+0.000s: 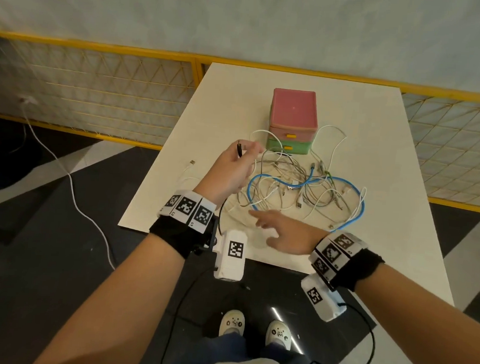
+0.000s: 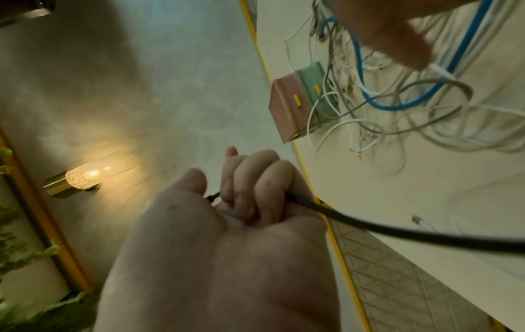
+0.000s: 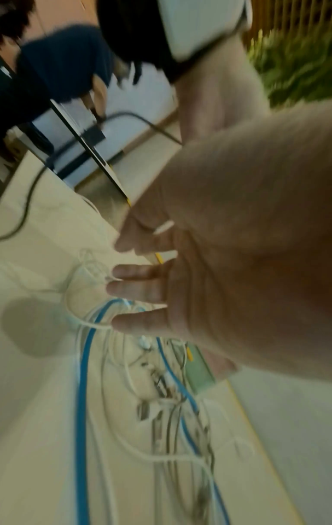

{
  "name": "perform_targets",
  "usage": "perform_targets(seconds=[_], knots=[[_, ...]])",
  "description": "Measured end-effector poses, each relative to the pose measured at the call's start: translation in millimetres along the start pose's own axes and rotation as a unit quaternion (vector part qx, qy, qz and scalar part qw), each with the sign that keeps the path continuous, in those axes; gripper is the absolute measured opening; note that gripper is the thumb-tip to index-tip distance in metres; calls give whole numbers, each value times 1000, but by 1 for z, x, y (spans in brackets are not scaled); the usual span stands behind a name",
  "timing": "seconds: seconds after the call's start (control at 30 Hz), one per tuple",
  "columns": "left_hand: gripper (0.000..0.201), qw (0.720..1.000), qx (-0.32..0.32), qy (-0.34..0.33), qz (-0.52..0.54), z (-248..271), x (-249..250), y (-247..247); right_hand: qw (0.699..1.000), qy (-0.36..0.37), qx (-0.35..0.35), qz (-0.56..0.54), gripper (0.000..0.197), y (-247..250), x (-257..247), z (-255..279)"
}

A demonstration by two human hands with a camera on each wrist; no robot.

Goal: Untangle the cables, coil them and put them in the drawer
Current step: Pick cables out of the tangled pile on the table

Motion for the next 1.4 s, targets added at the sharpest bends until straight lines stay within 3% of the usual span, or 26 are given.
perform_targets(seconds=[0.1,0.17,0.23,0.4,0.47,0.57,0.67,0.77,0.87,0.93,1.03,1.13,1.27,1.4], knots=[[31,999,-16,28,30,-6,-7,-9,983,-25,171,-59,47,26,30,-28],[35,999,-15,35,24,-11,-12,-13,962,-79,243,-93,43,36,49,-47],[39,999,-9,45,16,-15,-16,-15,953,-120,254,-114,44,39,60,-61],[50,996,18,70,45,-25,-26,-13,958,-150,202,-134,43,40,56,-82],[52,995,18,72,63,-25,-27,-13,947,-149,229,-169,41,42,58,-85],[49,995,14,73,72,-25,-28,-9,896,-119,326,-277,32,48,65,-80],[24,995,13,69,72,-26,-25,-4,854,-86,419,-295,19,55,64,-65],[24,991,-3,65,113,-29,-20,-2,830,-37,473,-293,9,60,53,-49],[41,991,-2,33,128,-32,-15,-6,788,58,506,-347,23,66,36,-33],[38,993,16,-1,119,-34,-9,-10,771,108,485,-398,31,71,23,-24],[25,992,42,-18,118,-35,2,-20,804,144,440,-374,15,78,8,-15],[14,996,32,-27,81,-35,11,-30,823,174,392,-374,18,81,-9,-7],[26,996,11,-86,-32,-34,26,-36,839,200,344,-371,17,84,-24,4],[32,991,67,-108,-47,-33,41,-33,872,210,298,-325,22,83,-29,8]])
Point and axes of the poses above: each hand's wrist, its own z-axis away from the middle knuckle, its own y-axis out of the back of the hand, x = y × z, the point moved 4 cm from there along -z, towards the middle knuckle, and after that the axes turned 11 degrees about -z, right-handed, at the moved point
